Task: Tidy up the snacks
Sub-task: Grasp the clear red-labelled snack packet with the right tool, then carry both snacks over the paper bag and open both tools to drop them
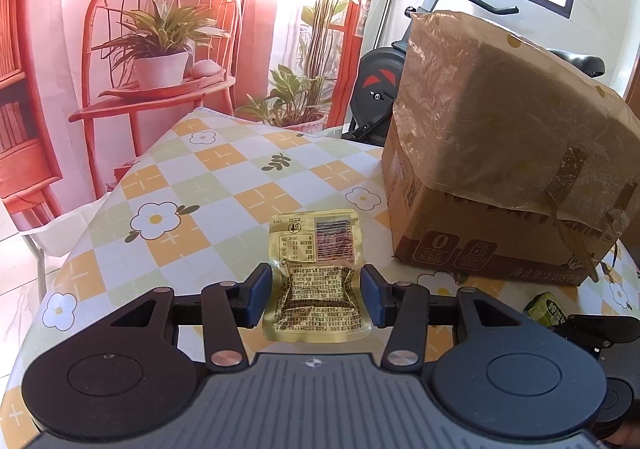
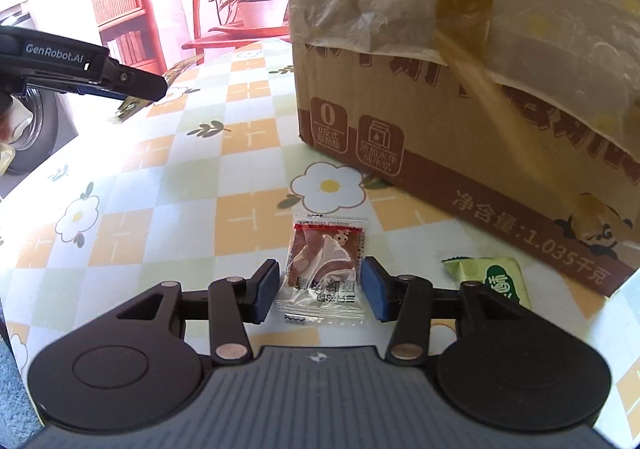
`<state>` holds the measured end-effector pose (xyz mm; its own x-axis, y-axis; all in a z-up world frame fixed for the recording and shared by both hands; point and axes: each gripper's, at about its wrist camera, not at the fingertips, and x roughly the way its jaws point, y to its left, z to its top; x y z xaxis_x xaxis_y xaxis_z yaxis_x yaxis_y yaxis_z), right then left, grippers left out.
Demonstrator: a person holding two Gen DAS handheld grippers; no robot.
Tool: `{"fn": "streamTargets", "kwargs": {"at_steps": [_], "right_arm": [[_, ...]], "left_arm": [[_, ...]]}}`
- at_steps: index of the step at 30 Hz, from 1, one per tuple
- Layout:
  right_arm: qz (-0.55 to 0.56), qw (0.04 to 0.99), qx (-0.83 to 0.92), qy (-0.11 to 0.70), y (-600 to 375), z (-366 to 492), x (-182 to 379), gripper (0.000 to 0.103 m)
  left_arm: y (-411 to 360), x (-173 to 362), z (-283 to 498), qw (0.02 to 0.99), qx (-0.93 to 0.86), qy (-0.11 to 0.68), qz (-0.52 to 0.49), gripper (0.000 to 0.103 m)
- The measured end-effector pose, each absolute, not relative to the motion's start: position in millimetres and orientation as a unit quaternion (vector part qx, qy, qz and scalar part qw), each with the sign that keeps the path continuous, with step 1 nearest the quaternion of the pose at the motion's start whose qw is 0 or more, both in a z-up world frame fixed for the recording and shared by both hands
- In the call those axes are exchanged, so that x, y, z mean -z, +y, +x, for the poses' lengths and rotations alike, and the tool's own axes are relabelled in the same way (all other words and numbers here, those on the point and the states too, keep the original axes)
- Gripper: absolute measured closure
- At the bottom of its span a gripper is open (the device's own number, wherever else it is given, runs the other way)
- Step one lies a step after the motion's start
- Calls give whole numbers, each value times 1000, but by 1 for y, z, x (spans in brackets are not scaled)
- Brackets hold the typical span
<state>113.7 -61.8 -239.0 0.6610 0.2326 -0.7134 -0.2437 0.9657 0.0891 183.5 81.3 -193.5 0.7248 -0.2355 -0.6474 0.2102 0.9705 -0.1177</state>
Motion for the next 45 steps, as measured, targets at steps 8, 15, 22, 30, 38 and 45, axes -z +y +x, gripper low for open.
{"fn": "streamTargets", "kwargs": {"at_steps": [8, 15, 22, 30, 38, 45], "right_arm": [[16, 917, -119, 380, -61, 129, 240, 40], [-35, 918, -139, 370, -47, 132, 242, 60], [-15, 926, -157, 342, -57, 122, 235, 62], [-27, 944, -179, 275, -61, 115, 203, 62], [-49, 959, -200, 194, -63, 109, 161, 62], [-58, 970, -199, 125, -71, 107, 122, 62]], "left_arm": [[73, 191, 176, 928, 123, 351, -10, 52], [70, 190, 177, 926, 130, 353, -8, 52], [61, 183, 173, 927, 137, 350, 1, 52], [60, 170, 166, 933, 131, 334, 0, 52], [61, 136, 156, 948, 118, 297, -6, 52], [60, 104, 155, 960, 114, 255, -14, 52]]}}
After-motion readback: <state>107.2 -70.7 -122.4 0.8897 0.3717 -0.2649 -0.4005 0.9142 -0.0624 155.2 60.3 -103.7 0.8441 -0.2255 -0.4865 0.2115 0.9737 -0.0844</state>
